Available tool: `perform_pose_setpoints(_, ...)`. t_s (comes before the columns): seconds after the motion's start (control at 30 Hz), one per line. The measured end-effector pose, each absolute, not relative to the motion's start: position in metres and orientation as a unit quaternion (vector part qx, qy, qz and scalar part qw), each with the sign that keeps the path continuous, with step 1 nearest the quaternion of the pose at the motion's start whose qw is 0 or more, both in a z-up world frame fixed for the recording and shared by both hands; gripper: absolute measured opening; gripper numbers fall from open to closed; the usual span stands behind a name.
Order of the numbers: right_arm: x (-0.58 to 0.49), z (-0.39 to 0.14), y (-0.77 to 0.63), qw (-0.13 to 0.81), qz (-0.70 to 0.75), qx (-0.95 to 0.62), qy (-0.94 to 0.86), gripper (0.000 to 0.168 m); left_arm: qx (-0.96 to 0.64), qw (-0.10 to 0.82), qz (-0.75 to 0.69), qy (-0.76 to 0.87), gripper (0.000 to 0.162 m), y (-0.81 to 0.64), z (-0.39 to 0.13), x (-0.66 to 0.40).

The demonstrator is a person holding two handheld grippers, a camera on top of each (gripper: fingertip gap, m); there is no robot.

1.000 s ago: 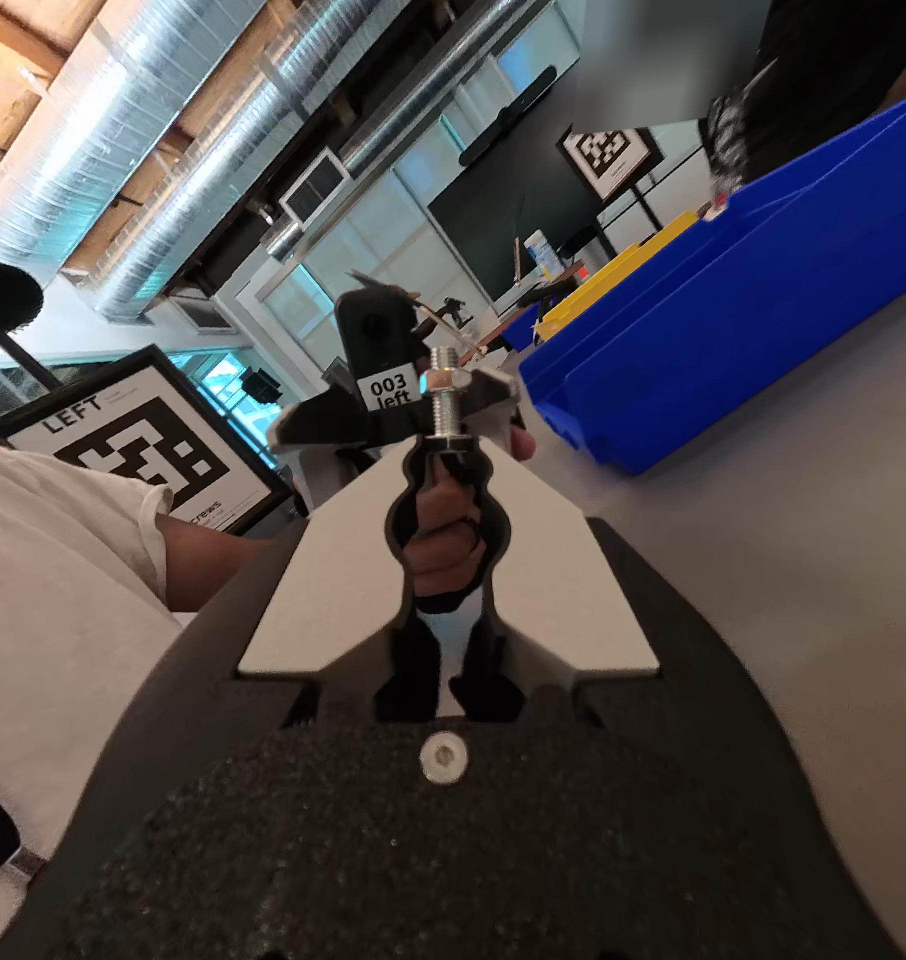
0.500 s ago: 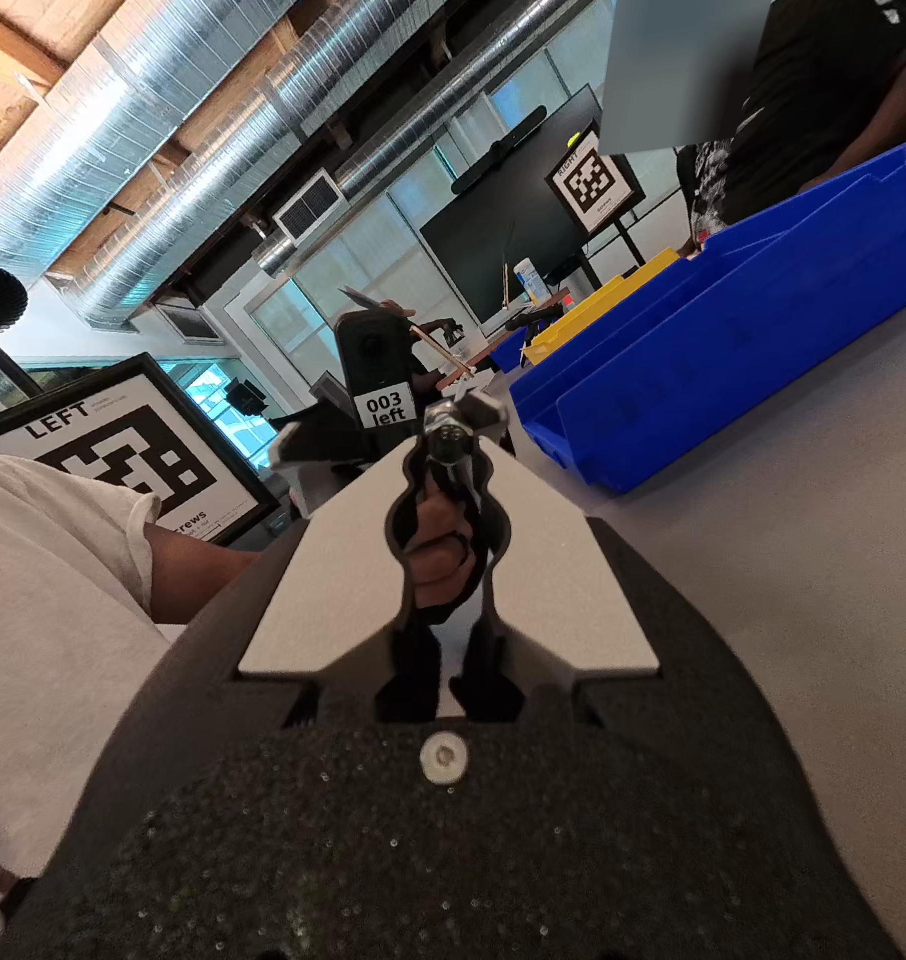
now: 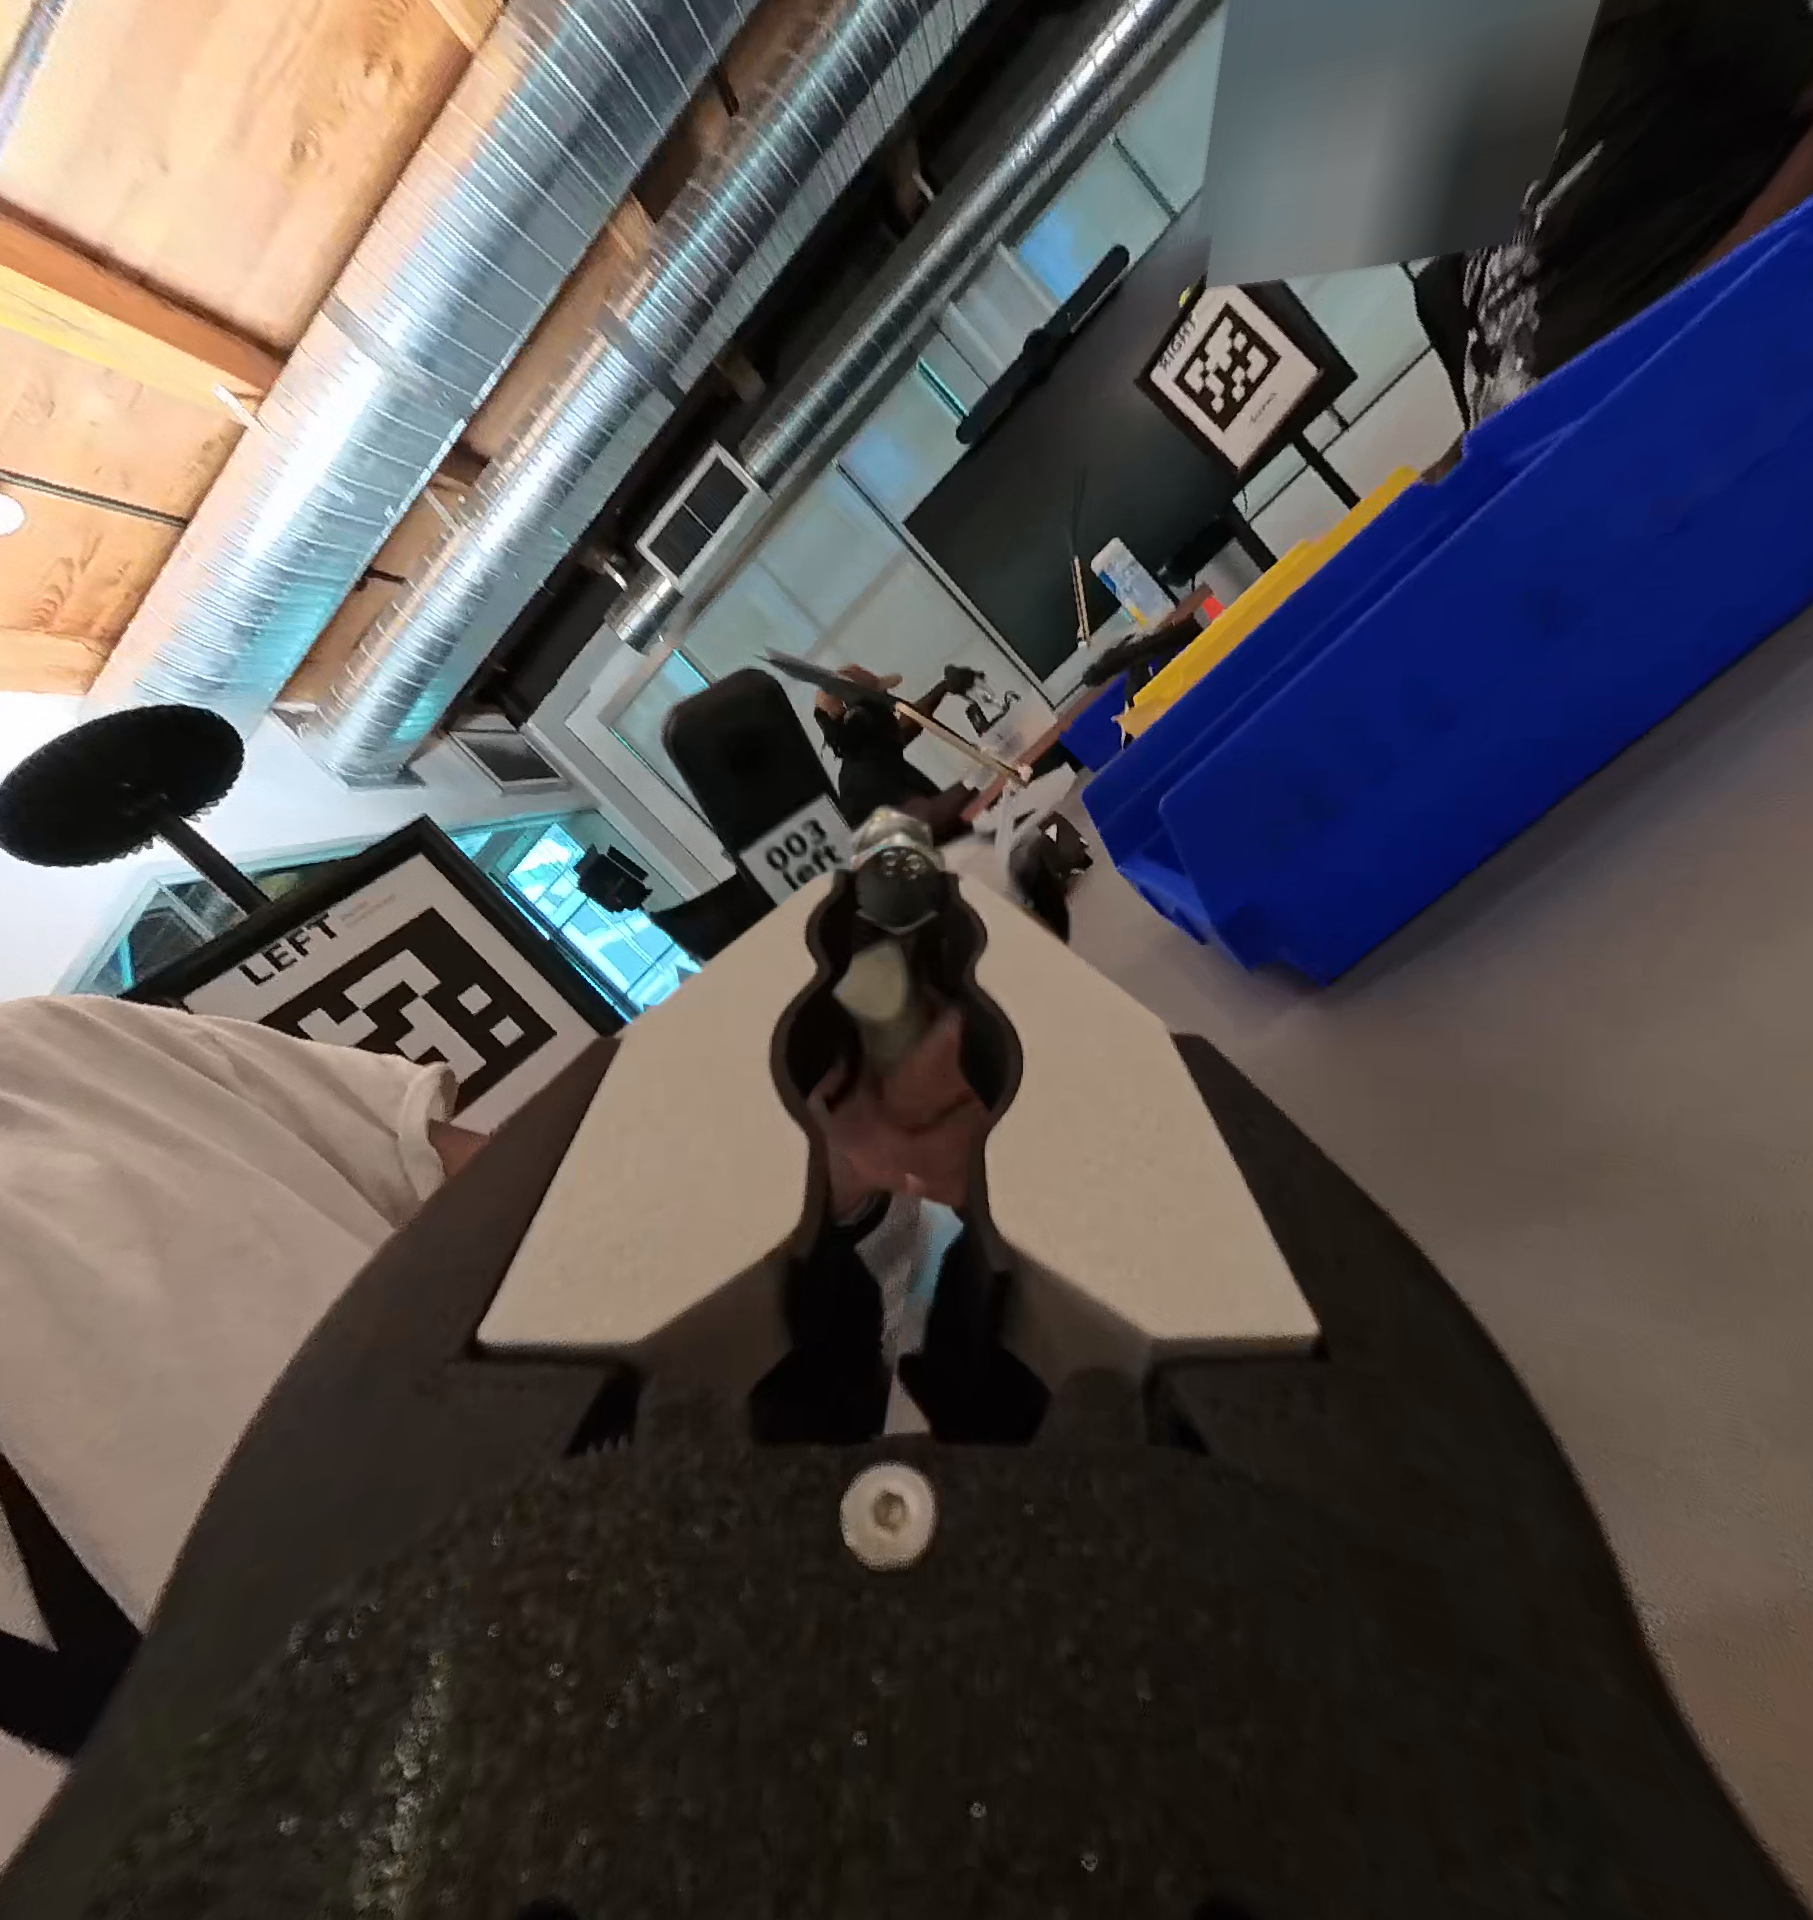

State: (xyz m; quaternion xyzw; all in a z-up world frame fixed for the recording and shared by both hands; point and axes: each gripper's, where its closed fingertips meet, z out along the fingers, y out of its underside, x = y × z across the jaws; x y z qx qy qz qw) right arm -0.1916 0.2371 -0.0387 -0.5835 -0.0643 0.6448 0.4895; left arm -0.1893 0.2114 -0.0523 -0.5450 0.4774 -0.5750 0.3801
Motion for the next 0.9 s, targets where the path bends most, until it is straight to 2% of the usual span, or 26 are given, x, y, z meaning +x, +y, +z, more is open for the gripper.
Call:
perform_pose_setpoints(0.03, -0.187, -0.036, 0.238, 0.496, 0.644, -0.579, -0.06, 0.015, -0.546, 0.356, -0.571, 0.5, 0.042, 0.205, -0.062, -0.189)
perform_pose_setpoints(0.13, -0.178, -0.039, 0.24, 0.501, 0.632, -0.589, -0.058, 0.015, -0.548, 0.348, -0.582, 0.489, 0.038, 0.207, -0.064, -0.192)
perform_pose_setpoints(0.27, -0.177, -0.049, 0.243, 0.489, 0.621, -0.61, -0.053, 0.016, -0.544, 0.431, -0.565, 0.445, 0.049, 0.233, -0.043, -0.197)
perform_pose_setpoints(0.37, -0.187, -0.058, 0.243, 0.472, 0.611, -0.632, -0.067, 0.016, -0.538, 0.449, -0.543, 0.463, 0.05, 0.232, -0.046, -0.197)
perform_pose_setpoints(0.47, -0.189, -0.058, 0.243, 0.471, 0.612, -0.632, -0.066, 0.016, -0.548, 0.414, -0.524, 0.504, 0.053, 0.221, -0.066, -0.193)
perform_pose_setpoints(0.53, -0.185, -0.054, 0.242, 0.47, 0.624, -0.621, -0.061, 0.016, -0.549, 0.337, -0.536, 0.546, 0.036, 0.207, -0.086, -0.195)
perform_pose_setpoints(0.6, -0.181, -0.053, 0.242, 0.477, 0.621, -0.619, -0.057, 0.016, -0.56, 0.312, -0.543, 0.542, 0.032, 0.209, -0.093, -0.196)
perform_pose_setpoints(0.73, -0.183, -0.055, 0.241, 0.469, 0.627, -0.62, -0.054, 0.016, -0.55, 0.378, -0.547, 0.506, 0.041, 0.226, -0.07, -0.199)
perform_pose_setpoints(0.9, -0.187, -0.059, 0.244, 0.458, 0.63, -0.625, -0.042, 0.015, -0.534, 0.461, -0.488, 0.514, 0.04, 0.228, -0.062, -0.199)
